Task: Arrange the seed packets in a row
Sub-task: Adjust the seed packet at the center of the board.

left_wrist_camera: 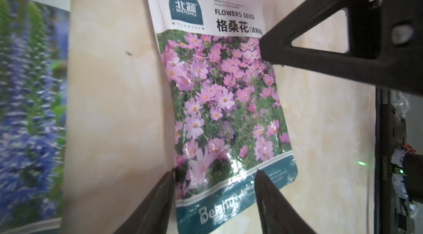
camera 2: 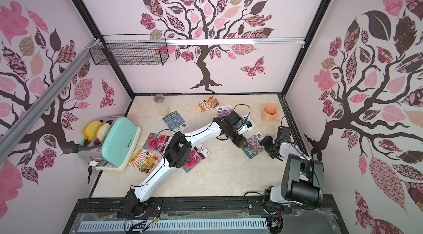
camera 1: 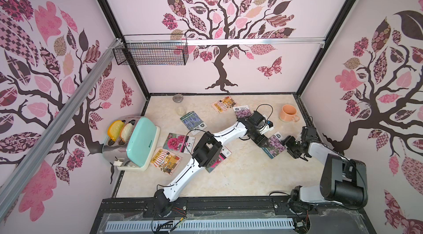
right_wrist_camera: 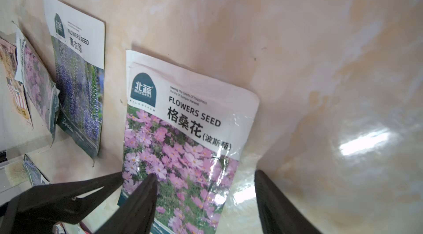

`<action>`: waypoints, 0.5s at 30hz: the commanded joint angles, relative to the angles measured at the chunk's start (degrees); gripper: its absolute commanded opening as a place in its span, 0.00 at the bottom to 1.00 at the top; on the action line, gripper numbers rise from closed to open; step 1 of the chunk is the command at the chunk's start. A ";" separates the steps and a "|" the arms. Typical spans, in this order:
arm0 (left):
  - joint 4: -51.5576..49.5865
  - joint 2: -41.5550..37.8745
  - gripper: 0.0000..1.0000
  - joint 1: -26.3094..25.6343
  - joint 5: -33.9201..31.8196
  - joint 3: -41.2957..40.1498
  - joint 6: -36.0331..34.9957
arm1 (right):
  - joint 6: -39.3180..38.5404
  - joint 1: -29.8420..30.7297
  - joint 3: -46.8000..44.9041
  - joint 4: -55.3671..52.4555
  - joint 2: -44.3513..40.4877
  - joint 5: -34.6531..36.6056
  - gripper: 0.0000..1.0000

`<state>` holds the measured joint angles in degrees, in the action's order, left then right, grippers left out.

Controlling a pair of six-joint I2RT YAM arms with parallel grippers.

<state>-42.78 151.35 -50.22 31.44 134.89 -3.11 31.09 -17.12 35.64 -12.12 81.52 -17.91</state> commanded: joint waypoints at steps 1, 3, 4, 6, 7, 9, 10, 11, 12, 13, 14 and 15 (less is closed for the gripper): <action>-3.12 0.77 0.56 -1.26 1.80 -0.48 -1.14 | 0.96 -0.11 -1.60 -4.10 3.54 2.77 0.67; -4.26 0.63 0.55 -1.79 1.91 -0.46 -1.26 | 1.26 -0.10 -1.30 -3.75 4.37 3.13 0.67; -4.54 0.42 0.55 -2.11 2.16 -0.74 -1.37 | 1.52 -0.15 -1.18 -3.57 4.82 3.07 0.67; -4.30 -0.22 0.55 -2.59 1.93 -1.87 -1.46 | 1.77 -0.11 -0.93 -3.19 5.55 3.06 0.66; -3.81 -0.65 0.55 -2.78 1.64 -2.61 -1.24 | 1.53 -0.12 -0.48 -3.44 5.98 3.73 0.66; -3.39 -1.00 0.55 -2.95 1.82 -3.06 -0.87 | 1.12 -0.10 0.42 -4.22 6.60 5.52 0.65; -3.17 -0.97 0.54 -3.04 1.95 -3.01 -0.50 | 1.16 -0.10 0.78 -4.30 6.76 6.50 0.65; -2.87 -0.97 0.54 -3.13 1.89 -3.00 -0.23 | 1.11 -0.10 1.06 -4.47 7.04 7.16 0.64; -2.24 -0.99 0.54 -3.22 1.78 -2.99 0.15 | 1.05 -0.10 1.47 -4.74 7.31 7.80 0.63; -1.76 -0.89 0.54 -3.31 1.67 -2.82 0.53 | 0.84 -0.10 2.07 -5.28 7.79 8.49 0.63; -1.34 -0.80 0.54 -3.39 1.31 -2.62 0.93 | 0.72 -0.17 2.59 -5.75 8.15 9.25 0.63; -0.88 -0.64 0.54 -3.40 1.10 -2.17 1.46 | 0.54 -0.22 2.89 -6.00 8.47 10.04 0.63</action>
<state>-43.13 150.76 -53.30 33.56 133.38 -2.83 32.08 -17.06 39.72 -10.68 86.41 -14.92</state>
